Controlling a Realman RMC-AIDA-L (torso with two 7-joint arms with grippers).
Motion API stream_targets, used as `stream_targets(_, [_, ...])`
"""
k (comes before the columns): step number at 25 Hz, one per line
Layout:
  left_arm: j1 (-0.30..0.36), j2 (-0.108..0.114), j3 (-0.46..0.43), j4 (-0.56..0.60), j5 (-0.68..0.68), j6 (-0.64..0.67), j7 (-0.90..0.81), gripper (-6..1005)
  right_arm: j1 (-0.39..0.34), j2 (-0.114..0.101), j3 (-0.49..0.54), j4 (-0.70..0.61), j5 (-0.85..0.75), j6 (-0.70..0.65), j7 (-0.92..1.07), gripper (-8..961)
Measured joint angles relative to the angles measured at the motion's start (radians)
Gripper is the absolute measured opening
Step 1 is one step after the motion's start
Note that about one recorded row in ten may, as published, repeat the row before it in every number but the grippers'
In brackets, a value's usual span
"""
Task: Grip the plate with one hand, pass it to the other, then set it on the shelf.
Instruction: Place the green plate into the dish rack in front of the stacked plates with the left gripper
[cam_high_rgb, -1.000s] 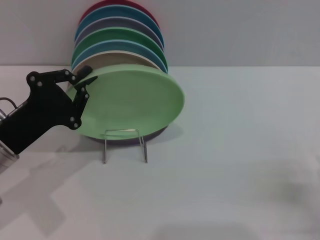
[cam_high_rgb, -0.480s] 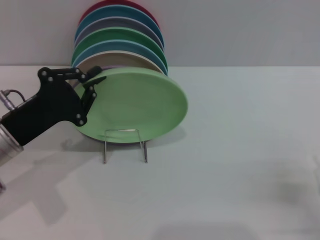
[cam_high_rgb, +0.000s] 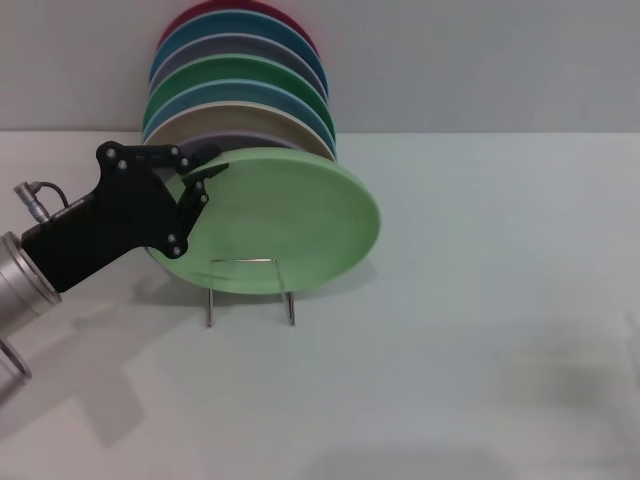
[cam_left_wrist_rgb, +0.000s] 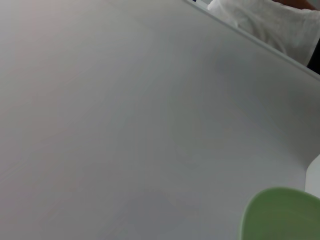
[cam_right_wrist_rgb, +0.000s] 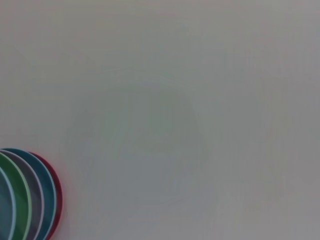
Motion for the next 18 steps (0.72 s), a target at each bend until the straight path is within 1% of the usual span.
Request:
stream_targets(3, [0.004, -0.003, 0.002, 0.000, -0.005, -0.001, 0.000, 141, 0.000, 0.000, 0.000, 0.000, 0.000, 0.000, 0.000, 303])
stream_targets(4, [0.006, -0.008, 0.001, 0.001, -0.006, -0.002, -0.001, 142, 0.000, 0.000, 0.000, 0.000, 0.000, 0.000, 0.002, 303])
stream_targets(9, [0.010, -0.012, -0.004, 0.003, -0.007, -0.006, -0.007, 149, 0.002, 0.000, -0.002, 0.000, 0.000, 0.000, 0.015, 303])
stream_targets(18, [0.018, -0.021, -0.043, 0.003, -0.014, -0.011, -0.008, 162, 0.007, -0.001, -0.002, 0.000, 0.000, 0.000, 0.016, 303])
